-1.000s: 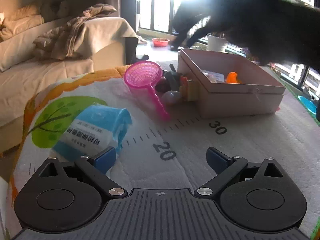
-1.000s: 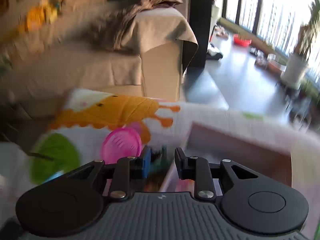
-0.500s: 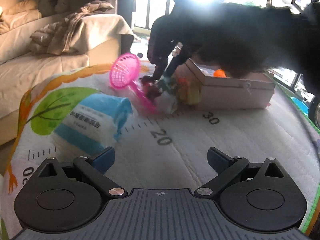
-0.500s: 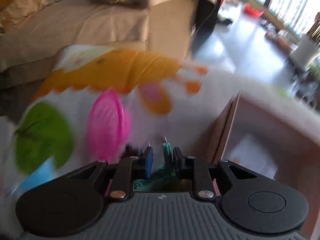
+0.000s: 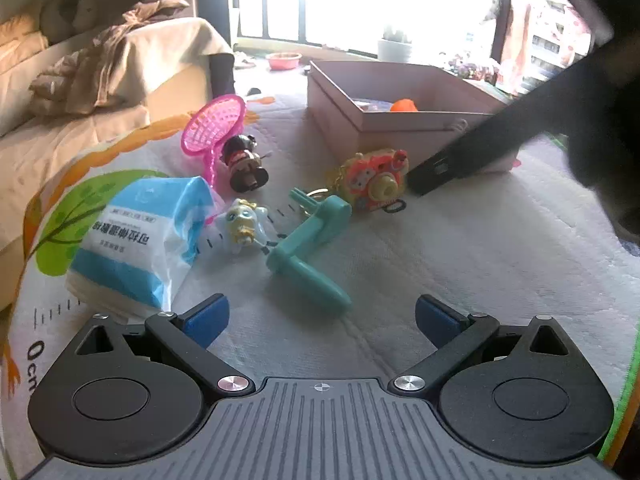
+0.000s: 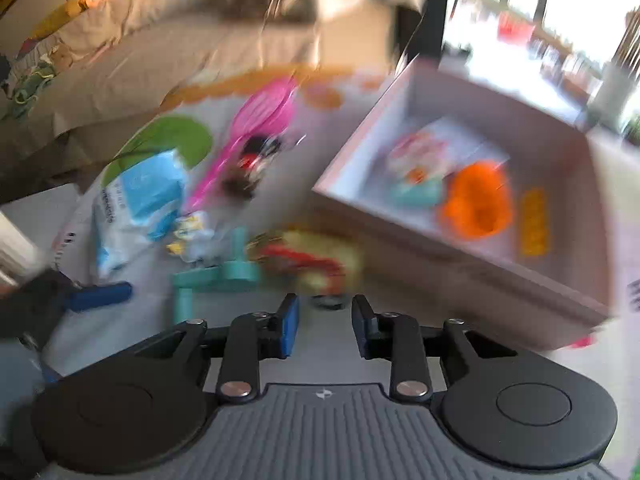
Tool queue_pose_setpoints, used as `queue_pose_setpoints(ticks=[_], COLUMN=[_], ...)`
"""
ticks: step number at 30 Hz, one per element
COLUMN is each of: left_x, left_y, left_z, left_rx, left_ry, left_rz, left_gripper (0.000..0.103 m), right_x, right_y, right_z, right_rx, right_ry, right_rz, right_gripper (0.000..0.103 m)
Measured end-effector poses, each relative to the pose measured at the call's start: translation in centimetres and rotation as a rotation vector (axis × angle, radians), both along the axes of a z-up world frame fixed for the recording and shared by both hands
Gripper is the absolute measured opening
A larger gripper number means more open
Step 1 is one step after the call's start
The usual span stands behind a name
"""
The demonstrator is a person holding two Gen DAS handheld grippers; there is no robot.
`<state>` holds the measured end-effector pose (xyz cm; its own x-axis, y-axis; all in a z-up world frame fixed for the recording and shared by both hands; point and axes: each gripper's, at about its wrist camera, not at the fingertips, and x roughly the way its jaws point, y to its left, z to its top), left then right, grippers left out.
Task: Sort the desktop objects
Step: 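Grasp the Hello Kitty keychain toy with the right tool and set it down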
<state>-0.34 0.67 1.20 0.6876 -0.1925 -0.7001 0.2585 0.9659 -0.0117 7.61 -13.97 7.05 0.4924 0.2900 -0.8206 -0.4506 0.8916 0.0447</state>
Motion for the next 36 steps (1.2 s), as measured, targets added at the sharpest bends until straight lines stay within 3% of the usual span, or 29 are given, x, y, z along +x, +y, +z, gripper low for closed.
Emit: queue_pose_setpoints(ticks=[2, 3, 5, 9, 12, 13, 19, 24, 28, 36], left_x=[0.1, 0.1, 0.1, -0.5, -0.9, -1.0, -0.5, 0.9, 3.3, 7.5], left_y=[0.0, 0.1, 0.2, 0.1, 0.2, 0.3, 0.0, -1.3, -2.4, -4.2], left_z=[-0.2, -0.2, -0.2, 0.2, 0.5, 0.7, 1.0, 0.4, 0.3, 0.0], left_rx=[0.003, 0.004, 0.012, 0.048, 0.065, 0.068, 0.055, 0.011, -0.09, -0.022], left_ry=[0.008, 0.013, 0.02, 0.021, 0.02, 0.018, 0.009, 0.043, 0.12, 0.118], left_rz=[0.012, 0.019, 0.033, 0.046, 0.055, 0.057, 0.056, 0.035, 0.047, 0.131], left_gripper=[0.102, 0.102, 0.102, 0.102, 0.102, 0.102, 0.102, 0.102, 0.102, 0.102], right_x=[-1.4, -2.1, -2.6, -1.0, 0.2, 0.1, -3.4, -6.7, -7.8, -8.5], right_y=[-0.5, -0.4, -0.4, 0.6, 1.7, 1.7, -2.6, -7.2, -8.9, -9.9], right_z=[0.6, 0.7, 0.7, -1.0, -2.6, -2.7, -0.1, 1.9, 0.7, -1.7], right_rx=[-0.011, -0.01, 0.008, 0.09, 0.118, 0.127, 0.226, 0.19, 0.171, 0.13], right_ry=[-0.1, -0.147, -0.193, -0.173, -0.148, -0.153, -0.142, -0.115, -0.074, -0.134], right_rz=[0.02, 0.029, 0.015, -0.068, -0.118, -0.128, -0.084, -0.104, -0.103, -0.205], right_gripper=[0.051, 0.065, 0.075, 0.075, 0.062, 0.062, 0.061, 0.062, 0.065, 0.083])
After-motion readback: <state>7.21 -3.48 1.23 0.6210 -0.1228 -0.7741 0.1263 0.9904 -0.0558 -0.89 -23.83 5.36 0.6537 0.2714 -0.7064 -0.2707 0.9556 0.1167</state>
